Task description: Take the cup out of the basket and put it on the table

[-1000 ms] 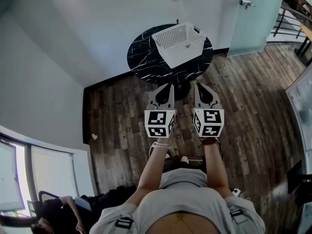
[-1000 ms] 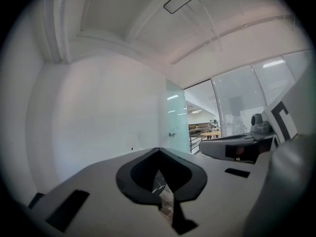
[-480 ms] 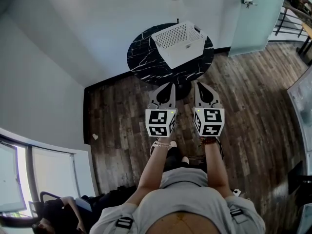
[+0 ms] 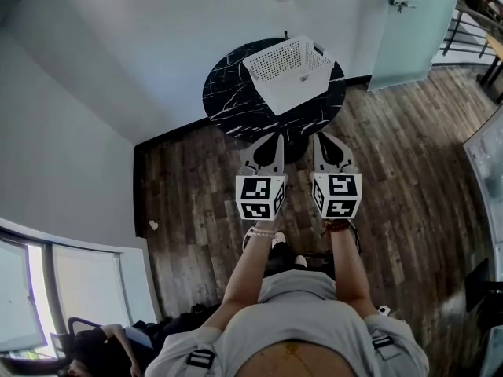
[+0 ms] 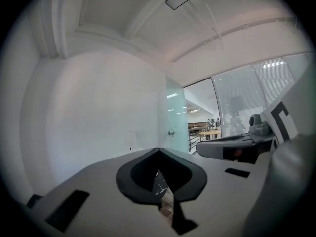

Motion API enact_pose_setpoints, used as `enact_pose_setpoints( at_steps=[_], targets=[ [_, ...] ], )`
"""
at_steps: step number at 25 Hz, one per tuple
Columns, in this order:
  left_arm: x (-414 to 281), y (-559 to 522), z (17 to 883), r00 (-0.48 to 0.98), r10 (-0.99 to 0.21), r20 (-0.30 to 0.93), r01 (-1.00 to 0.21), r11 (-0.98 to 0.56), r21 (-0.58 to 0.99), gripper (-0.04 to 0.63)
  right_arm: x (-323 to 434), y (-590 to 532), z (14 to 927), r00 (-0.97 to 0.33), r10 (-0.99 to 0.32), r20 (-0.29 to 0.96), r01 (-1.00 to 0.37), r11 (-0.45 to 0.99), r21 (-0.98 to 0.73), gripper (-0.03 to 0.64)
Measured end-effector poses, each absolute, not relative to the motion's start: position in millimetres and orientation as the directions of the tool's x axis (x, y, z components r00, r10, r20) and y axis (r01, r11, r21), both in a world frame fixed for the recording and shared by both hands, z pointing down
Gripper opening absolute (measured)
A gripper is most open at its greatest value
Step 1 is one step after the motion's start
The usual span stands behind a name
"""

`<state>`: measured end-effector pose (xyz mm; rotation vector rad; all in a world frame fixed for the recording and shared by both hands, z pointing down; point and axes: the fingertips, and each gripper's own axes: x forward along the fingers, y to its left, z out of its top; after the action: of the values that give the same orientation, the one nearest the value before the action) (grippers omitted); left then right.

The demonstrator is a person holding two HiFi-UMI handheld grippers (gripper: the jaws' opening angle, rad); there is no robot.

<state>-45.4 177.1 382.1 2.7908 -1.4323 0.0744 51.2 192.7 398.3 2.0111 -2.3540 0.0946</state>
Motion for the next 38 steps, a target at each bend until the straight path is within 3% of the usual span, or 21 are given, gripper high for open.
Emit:
enact_pose_setpoints(
  at_steps=[38],
  targets=[
    [-104, 47, 397, 0.710, -0.702, 0.056, -0.703, -0.711, -0.007, 0.005, -19, 73, 407, -0.001, -0.996, 0.091, -1.000, -0.001, -0.018, 0.008]
  ],
)
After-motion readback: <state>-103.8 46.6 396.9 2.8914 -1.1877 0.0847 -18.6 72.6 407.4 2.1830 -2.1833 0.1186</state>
